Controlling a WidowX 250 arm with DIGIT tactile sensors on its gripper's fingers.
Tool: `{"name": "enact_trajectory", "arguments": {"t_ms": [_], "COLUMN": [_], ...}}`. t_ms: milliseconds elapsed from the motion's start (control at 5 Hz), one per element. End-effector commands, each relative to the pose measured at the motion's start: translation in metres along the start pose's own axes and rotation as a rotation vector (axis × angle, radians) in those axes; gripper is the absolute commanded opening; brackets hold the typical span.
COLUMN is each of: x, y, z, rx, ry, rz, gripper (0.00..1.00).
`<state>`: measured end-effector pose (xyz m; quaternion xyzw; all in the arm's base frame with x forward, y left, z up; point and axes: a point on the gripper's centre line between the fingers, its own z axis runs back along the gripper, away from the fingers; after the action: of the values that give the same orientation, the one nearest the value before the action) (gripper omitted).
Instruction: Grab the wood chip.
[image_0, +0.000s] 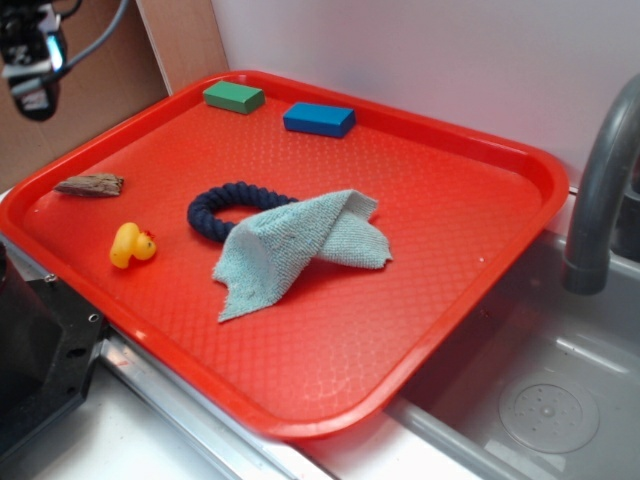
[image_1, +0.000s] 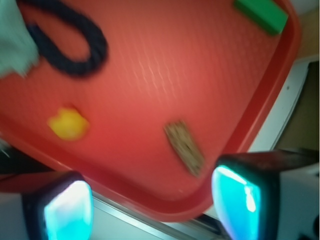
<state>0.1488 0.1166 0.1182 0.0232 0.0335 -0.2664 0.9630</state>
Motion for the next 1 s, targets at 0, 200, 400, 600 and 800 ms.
{"name": "enact_trajectory", "arguments": {"t_ms": [0, 200, 400, 600, 800], "x": [-0.001, 0.015, 0.024, 0.026, 0.023], "y": [0.026, 0.031, 0.032, 0.028, 0.022], "z": [-0.042, -0.061, -0.083, -0.102, -0.124], "rx": [0.11, 0.097, 0.078, 0.051, 0.035], "ry": [-0.087, -0.083, -0.019, 0.036, 0.156], "rz": [-0.07, -0.105, -0.128, -0.136, -0.116], "gripper": [1.0, 1.0, 1.0, 1.0, 1.0]}}
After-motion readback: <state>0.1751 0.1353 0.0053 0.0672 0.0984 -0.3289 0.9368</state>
